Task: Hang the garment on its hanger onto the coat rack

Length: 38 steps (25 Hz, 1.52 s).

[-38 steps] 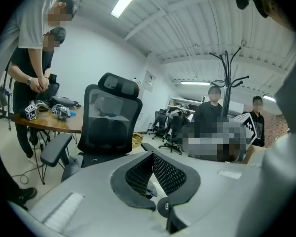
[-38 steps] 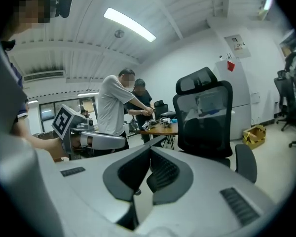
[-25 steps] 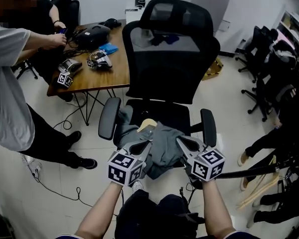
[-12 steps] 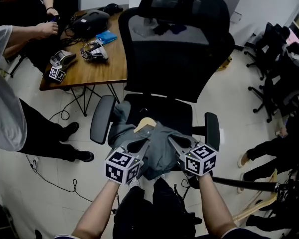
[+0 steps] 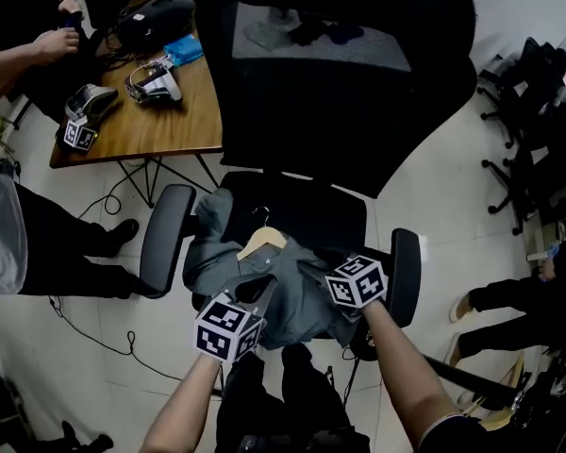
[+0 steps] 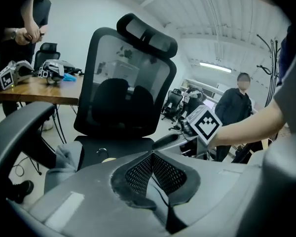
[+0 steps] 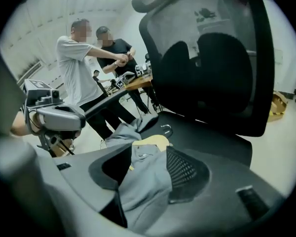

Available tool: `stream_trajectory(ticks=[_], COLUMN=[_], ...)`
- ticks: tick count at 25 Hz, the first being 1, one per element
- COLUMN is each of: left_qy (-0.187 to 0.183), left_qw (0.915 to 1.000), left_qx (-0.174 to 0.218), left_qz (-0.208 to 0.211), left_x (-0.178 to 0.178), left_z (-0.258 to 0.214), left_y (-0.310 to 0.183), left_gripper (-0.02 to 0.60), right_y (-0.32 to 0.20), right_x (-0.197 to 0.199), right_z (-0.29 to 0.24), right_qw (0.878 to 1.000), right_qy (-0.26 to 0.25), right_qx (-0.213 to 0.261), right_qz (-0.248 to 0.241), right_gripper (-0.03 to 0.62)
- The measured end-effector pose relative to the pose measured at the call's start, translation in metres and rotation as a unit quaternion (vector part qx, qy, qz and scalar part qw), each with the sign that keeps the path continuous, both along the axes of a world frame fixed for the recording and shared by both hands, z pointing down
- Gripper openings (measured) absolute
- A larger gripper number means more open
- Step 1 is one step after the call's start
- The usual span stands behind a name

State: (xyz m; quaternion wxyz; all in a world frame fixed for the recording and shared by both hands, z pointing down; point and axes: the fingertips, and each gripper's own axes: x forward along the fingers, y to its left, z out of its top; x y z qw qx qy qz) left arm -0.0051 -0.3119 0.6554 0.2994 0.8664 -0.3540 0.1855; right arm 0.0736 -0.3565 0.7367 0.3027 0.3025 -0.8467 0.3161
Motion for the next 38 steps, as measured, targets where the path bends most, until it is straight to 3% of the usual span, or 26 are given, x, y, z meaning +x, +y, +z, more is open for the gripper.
stream_trajectory(ticks=[6, 12, 17, 22, 30, 34, 38], left_qy=[-0.007, -0.005, -0.006, -0.012, -0.025, -0.020, -0.017], left_qw=[0.9993, 0.9973, 0.9961, 0.9957, 0.9952, 0.9962, 0.9980], left_qx=[-0.034, -0.060, -0.069, -0.073, -0.066, -0.051, -0.022], left_qz=[-0.011, -0.041, -0.054, -0.057, -0.067, -0.067, -0.056], left_x=[0.008, 0.010, 0.010, 0.004, -0.012, -0.016, -0.019], left_z=[0.047, 0.075, 0.083, 0.081, 0.078, 0.062, 0.032], left_y=[-0.002, -0.006, -0.005, 0.006, 0.011, 0.005, 0.002], left_gripper=[0.002, 0.002, 0.002, 0.002, 0.002, 0.003, 0.002], right_y=[-0.023, -0.012, -0.011, 0.001, -0.008, -0.021, -0.029], right_x=[0.000, -0.014, -0.021, -0.026, -0.033, -0.019, -0.004], right_z=[0.093, 0.149, 0.166, 0.163, 0.153, 0.107, 0.038], right_qw=[0.994, 0.977, 0.967, 0.965, 0.976, 0.985, 0.995], right_qy=[0.036, 0.044, 0.035, 0.017, 0.006, 0.017, 0.026], right_qx=[-0.065, -0.132, -0.167, -0.174, -0.135, -0.079, -0.011], right_qz=[-0.079, -0.162, -0.189, -0.198, -0.171, -0.151, -0.097], right_gripper=[0.236, 0.224, 0.141, 0.127, 0.127, 0.124, 0.122])
